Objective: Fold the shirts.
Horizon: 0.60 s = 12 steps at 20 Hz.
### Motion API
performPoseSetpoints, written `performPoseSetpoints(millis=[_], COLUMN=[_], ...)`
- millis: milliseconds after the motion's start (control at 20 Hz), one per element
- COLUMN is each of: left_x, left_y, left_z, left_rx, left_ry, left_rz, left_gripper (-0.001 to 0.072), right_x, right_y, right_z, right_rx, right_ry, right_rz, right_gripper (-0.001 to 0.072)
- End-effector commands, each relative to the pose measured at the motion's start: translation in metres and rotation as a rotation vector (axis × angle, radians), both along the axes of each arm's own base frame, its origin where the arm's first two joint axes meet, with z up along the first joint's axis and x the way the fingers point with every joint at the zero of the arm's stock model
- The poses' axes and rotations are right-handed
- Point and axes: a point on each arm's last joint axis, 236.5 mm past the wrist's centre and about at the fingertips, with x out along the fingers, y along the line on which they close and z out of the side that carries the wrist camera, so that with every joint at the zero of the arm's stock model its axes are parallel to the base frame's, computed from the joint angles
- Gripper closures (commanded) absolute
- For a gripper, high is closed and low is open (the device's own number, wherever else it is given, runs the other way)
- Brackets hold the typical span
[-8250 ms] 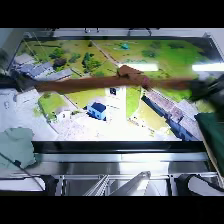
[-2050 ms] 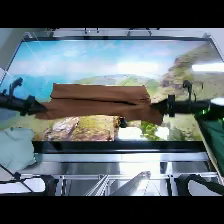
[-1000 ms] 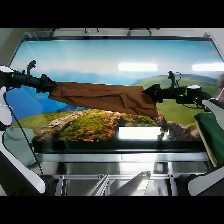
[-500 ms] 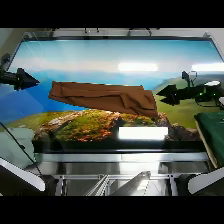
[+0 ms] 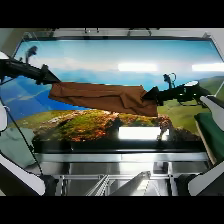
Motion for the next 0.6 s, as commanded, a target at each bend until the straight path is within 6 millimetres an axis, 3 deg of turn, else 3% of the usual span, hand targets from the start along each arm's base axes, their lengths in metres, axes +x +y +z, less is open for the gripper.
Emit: performPoseSetpoints(millis=[0, 100, 300, 400, 550], left_x=[-0.025, -0.027, -0.039, -0.046, -0.058], left_y=[-0.081, -0.113, -0.155, -0.168, -0.202], left_z=[-0.032, -0.055, -0.1, -0.12, -0.127], left_rx=[0.001, 0.072, 0.248, 0.309, 0.284], left_ry=[0.019, -0.012, -0.037, 0.002, 0.058], left_rz=[-0.177, -0.216, -0.329, -0.357, -0.413], left_gripper=[0.0709, 0.0709, 0.0707, 0.0707, 0.0707], right_x=[0.019, 0.019, 0.01, 0.01, 0.01], right_y=[0.03, 0.03, 0.025, 0.017, 0.003], right_z=[0.016, 0.022, 0.051, 0.08, 0.146], right_rx=[0.115, 0.136, 0.211, 0.257, 0.334], right_ry=[-0.024, -0.024, -0.028, -0.063, -0.168], right_rz=[-0.068, -0.067, -0.029, -0.03, -0.008], right_gripper=[0.06, 0.0687, 0.0688, 0.0687, 0.0687])
